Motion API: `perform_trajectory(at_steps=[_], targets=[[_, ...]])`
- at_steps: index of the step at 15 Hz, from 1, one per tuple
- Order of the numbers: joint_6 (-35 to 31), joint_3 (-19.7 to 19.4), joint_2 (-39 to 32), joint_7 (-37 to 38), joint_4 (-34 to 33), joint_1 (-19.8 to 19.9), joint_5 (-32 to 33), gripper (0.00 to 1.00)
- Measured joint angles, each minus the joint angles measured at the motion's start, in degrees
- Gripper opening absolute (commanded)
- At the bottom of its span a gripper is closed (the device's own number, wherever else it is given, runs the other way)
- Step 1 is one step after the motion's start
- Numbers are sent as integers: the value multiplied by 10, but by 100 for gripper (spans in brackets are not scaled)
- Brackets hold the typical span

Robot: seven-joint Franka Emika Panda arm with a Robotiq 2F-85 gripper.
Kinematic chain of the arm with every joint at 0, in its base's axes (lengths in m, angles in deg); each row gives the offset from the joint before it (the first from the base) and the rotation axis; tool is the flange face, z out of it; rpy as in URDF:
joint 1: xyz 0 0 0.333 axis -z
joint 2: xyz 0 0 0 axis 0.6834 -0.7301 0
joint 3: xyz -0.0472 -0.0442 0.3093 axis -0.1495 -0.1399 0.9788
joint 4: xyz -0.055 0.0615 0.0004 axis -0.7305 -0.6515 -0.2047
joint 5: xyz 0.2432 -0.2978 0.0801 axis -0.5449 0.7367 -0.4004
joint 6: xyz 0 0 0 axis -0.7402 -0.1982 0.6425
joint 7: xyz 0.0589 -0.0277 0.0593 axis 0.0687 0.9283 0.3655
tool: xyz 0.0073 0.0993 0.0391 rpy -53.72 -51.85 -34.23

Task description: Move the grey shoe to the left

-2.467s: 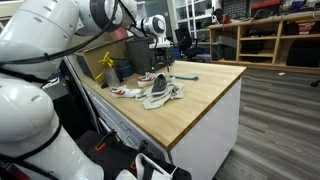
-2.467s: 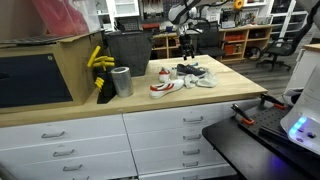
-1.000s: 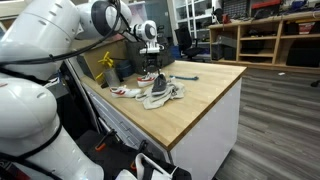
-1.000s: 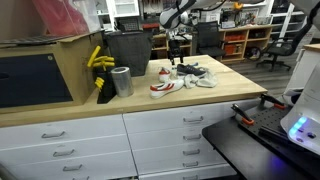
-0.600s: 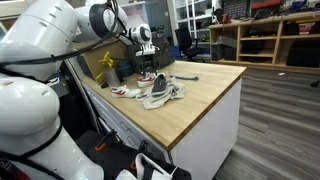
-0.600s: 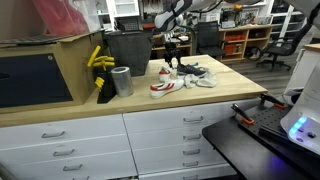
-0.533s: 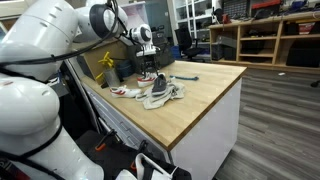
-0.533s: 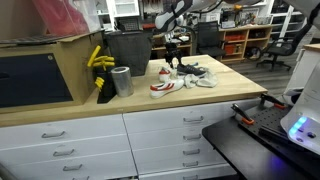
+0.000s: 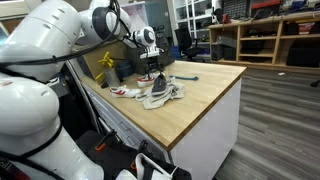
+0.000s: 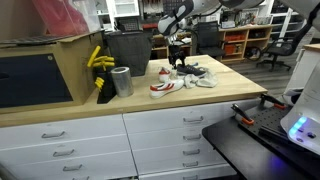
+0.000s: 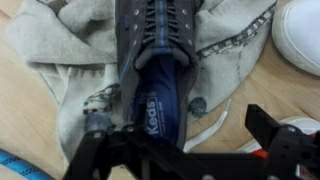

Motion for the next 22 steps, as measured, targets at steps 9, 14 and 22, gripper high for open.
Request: perform_trajectory(at_steps=[9,14,22], targets=[[0,3,-46,0,-48,-8,0,42],[0,-3,-47,0,-57,-7,0,5],[3,-6,-37,0,-55,-14,1,1]])
